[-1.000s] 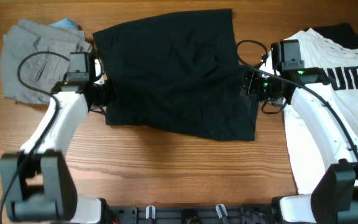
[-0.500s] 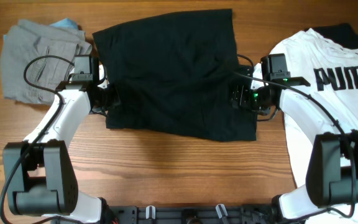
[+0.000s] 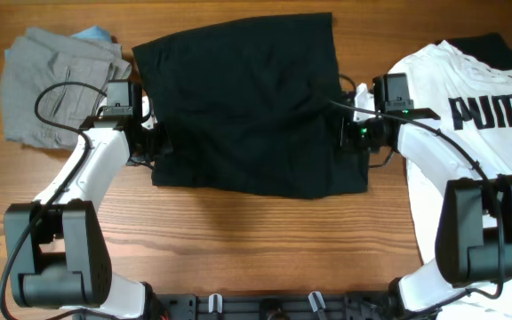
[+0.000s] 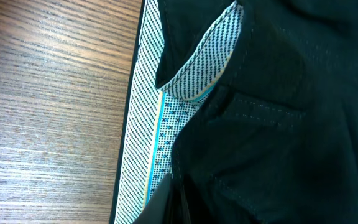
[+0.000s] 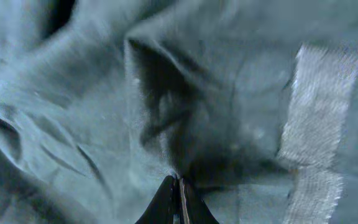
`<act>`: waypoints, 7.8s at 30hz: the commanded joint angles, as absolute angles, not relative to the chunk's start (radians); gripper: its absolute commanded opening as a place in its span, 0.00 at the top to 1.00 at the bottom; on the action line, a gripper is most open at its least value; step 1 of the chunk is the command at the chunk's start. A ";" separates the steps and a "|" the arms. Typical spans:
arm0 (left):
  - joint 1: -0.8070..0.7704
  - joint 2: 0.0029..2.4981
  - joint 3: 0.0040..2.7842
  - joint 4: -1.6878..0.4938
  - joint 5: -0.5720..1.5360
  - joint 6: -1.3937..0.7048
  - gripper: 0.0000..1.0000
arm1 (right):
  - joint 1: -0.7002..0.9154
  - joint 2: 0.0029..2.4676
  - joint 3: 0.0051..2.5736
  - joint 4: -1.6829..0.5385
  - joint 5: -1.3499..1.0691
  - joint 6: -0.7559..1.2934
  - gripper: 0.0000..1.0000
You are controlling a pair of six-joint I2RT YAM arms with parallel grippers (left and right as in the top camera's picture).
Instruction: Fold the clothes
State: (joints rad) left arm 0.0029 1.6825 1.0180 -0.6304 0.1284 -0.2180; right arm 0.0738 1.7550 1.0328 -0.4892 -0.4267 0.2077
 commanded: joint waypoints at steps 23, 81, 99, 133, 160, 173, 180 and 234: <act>0.005 1.676 1.010 -0.922 0.131 -0.208 0.35 | -0.044 1.570 1.094 -0.718 -0.339 0.293 0.07; 0.097 1.674 0.812 -0.796 0.246 -0.247 0.83 | -0.046 1.484 0.769 -0.705 -0.312 0.385 0.26; 0.097 1.674 0.813 -0.833 0.246 -0.247 0.96 | -0.046 1.483 0.681 -0.644 -0.263 0.528 0.55; 0.097 1.674 0.813 -0.825 0.246 -0.242 0.94 | -0.054 1.486 0.739 -0.389 -0.261 0.254 0.17; 0.097 1.674 0.813 -0.825 0.246 -0.242 0.93 | -0.053 1.684 0.742 0.030 -0.416 0.179 0.37; 0.097 1.674 0.813 -0.826 0.247 -0.243 0.93 | -0.055 1.748 0.743 0.036 -0.721 0.134 0.78; 0.097 1.674 0.813 -0.825 0.247 -0.243 0.93 | -0.078 1.709 0.743 0.201 -0.605 0.337 0.43; 0.097 1.674 0.813 -0.803 0.246 -0.243 0.92 | -0.140 1.645 0.748 0.243 -0.578 0.437 0.43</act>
State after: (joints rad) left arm 0.0929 1.6653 0.8291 -0.8173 0.2573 -0.2420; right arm -0.1013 1.7267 0.7387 0.3031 -0.4828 0.4927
